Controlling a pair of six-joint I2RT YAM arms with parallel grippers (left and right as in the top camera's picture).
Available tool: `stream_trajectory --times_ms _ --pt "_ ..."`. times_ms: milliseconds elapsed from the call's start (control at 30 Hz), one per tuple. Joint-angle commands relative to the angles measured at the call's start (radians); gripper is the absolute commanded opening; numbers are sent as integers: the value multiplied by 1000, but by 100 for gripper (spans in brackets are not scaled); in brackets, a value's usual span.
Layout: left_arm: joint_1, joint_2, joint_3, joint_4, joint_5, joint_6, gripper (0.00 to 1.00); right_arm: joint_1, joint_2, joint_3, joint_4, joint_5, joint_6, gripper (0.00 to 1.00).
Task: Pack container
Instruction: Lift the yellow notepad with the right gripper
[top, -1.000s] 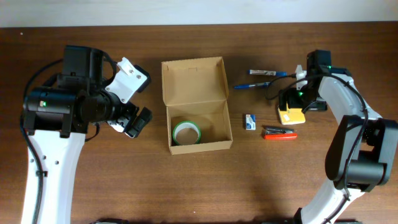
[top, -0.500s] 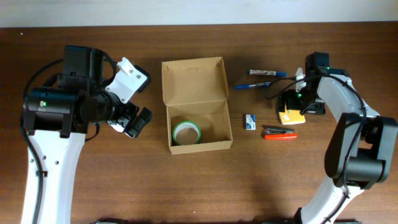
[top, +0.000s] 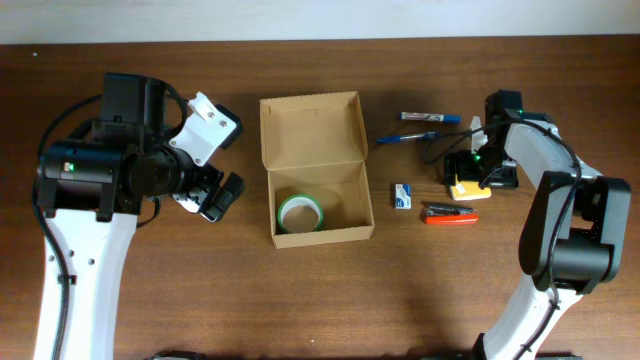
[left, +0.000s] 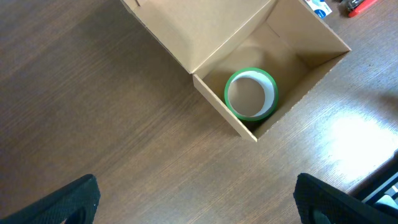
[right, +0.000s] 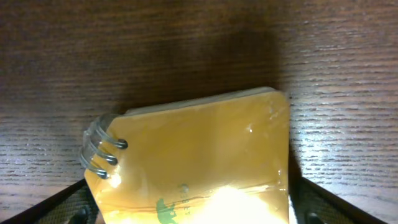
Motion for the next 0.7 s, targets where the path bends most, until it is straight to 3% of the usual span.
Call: stream_trajectory --times_ms 0,300,667 --pt "2 -5 14 0 4 13 100 0 26 -10 -13 -6 1 95" --pt "2 -5 14 0 4 13 100 0 30 -10 -15 -6 1 80" --pt "2 -5 14 0 4 13 100 0 30 26 -50 -35 8 71"
